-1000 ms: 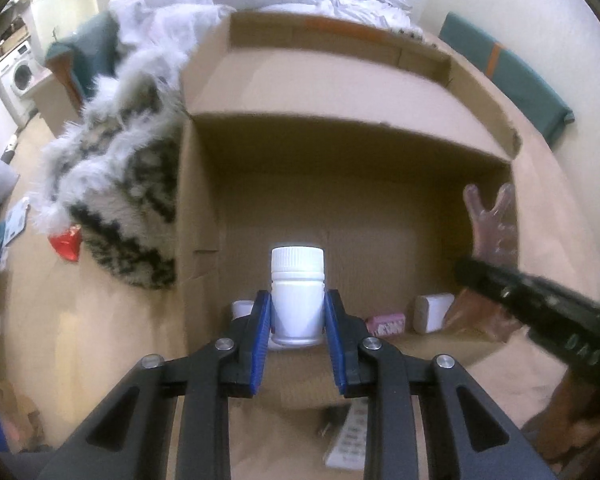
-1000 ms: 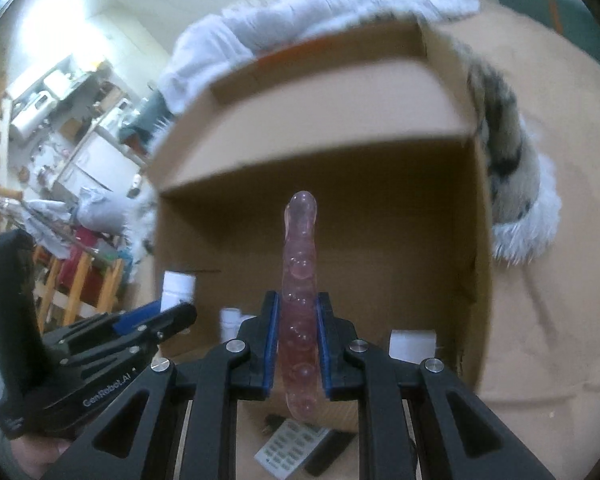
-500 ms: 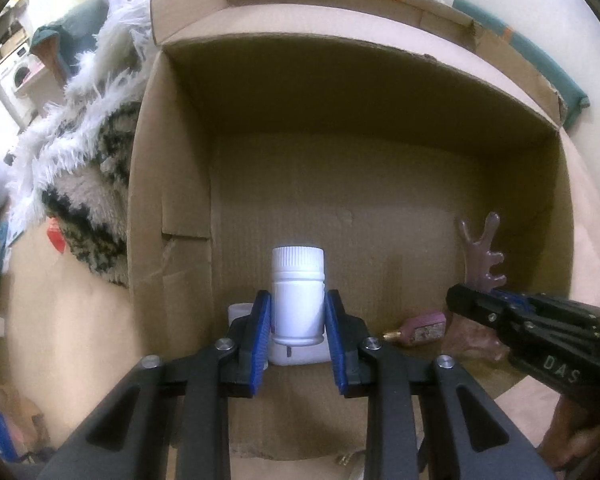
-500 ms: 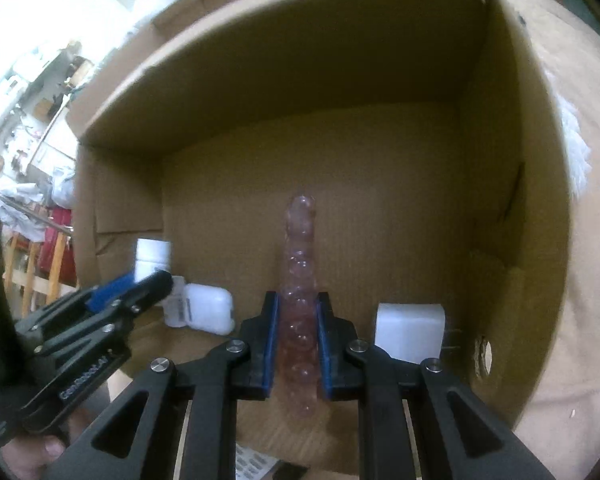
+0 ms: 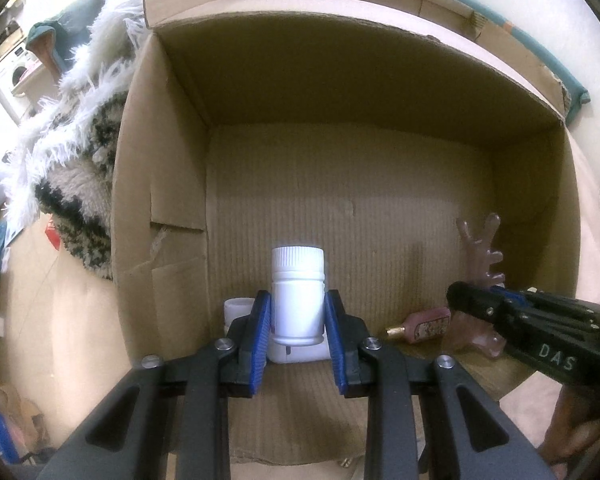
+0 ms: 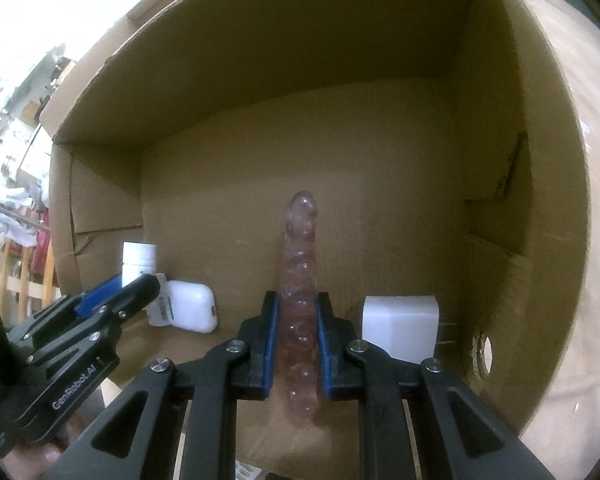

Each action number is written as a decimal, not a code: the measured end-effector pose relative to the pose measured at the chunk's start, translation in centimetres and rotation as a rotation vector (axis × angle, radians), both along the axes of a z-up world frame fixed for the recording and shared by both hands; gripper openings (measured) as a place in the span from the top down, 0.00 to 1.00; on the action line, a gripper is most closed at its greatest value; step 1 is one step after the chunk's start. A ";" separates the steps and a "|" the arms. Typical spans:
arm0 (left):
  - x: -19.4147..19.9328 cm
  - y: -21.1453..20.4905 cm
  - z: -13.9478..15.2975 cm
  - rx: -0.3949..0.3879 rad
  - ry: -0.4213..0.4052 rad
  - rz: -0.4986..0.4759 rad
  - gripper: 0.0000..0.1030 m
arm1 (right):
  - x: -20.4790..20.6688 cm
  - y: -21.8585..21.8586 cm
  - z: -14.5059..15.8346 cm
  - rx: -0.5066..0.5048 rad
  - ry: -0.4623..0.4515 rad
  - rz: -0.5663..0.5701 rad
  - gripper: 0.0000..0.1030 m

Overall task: Organize rigid objects
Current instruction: 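Lower the tube and toe separator into the box and open both tools, then withdraw both tools from the box toward the remote and flashlight, then grasp the white GREE remote with the left tool while the right grasps the black flashlight, then lift the remote and flashlight and carry both toward the box, then lower the remote and flashlight into the box and open both tools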

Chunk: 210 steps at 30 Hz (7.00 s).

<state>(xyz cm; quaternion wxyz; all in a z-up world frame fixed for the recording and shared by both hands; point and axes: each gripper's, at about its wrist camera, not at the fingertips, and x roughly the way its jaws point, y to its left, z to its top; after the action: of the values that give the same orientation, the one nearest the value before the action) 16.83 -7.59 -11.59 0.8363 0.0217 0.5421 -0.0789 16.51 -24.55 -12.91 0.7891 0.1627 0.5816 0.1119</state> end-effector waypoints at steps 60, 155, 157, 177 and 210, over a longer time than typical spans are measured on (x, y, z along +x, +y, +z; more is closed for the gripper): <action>-10.9 4.5 4.9 -0.026 -0.011 0.120 0.30 | -11.4 -0.6 5.5 -0.008 -0.095 -0.105 0.36; -13.5 1.6 -0.6 0.025 0.241 -0.004 0.61 | -12.5 4.2 -1.7 0.017 0.116 -0.069 0.80; -14.1 2.2 -0.1 0.022 0.209 0.018 0.61 | -13.2 4.1 -0.8 0.051 0.086 -0.083 0.80; -16.6 6.8 8.6 -0.086 -0.032 0.139 0.61 | -16.4 1.5 11.3 0.177 -0.302 -0.019 0.80; -2.1 2.6 7.9 -0.065 -0.123 0.061 0.61 | -4.2 1.1 10.0 0.128 -0.306 0.001 0.80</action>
<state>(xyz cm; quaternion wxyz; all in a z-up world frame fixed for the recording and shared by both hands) 14.75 -4.98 -3.65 0.8702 -0.0172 0.4875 -0.0692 12.31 -23.49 -2.90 0.8564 0.1933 0.4465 0.1726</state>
